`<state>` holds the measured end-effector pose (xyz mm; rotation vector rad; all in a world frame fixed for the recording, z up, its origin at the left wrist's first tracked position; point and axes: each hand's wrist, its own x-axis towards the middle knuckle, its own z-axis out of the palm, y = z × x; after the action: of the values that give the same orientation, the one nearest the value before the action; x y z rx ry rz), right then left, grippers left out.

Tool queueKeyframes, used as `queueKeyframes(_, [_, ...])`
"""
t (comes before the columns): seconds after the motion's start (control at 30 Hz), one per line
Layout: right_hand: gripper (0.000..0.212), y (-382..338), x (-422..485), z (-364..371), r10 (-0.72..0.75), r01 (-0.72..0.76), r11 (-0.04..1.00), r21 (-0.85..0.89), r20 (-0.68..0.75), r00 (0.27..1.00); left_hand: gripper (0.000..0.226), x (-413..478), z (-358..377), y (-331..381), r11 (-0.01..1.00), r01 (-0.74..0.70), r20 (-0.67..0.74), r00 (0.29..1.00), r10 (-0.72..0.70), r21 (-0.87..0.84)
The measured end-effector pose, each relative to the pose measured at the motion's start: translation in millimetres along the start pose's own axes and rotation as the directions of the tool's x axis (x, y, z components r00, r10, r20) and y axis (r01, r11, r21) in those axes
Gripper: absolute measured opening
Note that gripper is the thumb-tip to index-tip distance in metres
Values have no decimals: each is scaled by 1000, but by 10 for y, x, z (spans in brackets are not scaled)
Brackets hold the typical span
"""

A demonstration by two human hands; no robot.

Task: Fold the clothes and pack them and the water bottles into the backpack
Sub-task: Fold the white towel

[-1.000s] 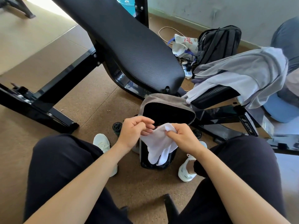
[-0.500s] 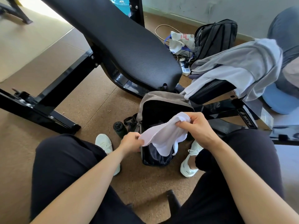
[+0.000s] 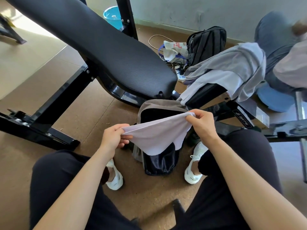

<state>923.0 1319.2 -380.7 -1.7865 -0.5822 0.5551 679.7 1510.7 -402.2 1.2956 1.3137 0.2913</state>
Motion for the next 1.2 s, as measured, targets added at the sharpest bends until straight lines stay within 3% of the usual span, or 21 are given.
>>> queueKeyframes(0.13, [19,6,-7,12,-30,22,996,-92,-92,995,29,-168,-9,71,969,-220,-98,973,210,-114])
queueKeyframes(0.27, [15,67,8,5,-127,113,977,-179,-68,990,29,-244,-43,113,879,-473,-234,864,447,-67])
queueKeyframes(0.37, [19,133,16,4,-54,64,954,-293,42,998,27,-124,-109,31,938,-341,-169,930,327,-62])
queueKeyframes(0.47, [21,135,22,-6,-45,49,957,-286,21,999,35,-43,-167,-43,975,-216,-28,976,214,-47])
queueKeyframes(0.53, [18,117,38,-30,-38,35,969,-244,-7,999,47,-41,-189,-66,958,-276,28,961,274,78])
queueKeyframes(0.63, [16,116,56,-50,-24,18,973,-231,-23,999,33,-41,-216,-91,883,-386,36,920,391,267])
queueKeyframes(0.83, [15,133,84,-64,-30,18,964,-264,-43,999,20,-22,-162,-48,833,-425,-15,888,459,354])
queueKeyframes(0.93, [13,156,108,-81,-11,-7,961,-278,-64,998,11,25,-163,-28,870,-427,-39,893,449,248])
queueKeyframes(1.07, [16,164,126,-75,6,-24,952,-305,-59,998,26,-9,-154,23,905,-425,-55,905,423,-23])
queueKeyframes(1.2, [26,122,99,-43,37,-51,943,-329,-50,998,45,20,-96,10,928,-374,-173,913,368,2])
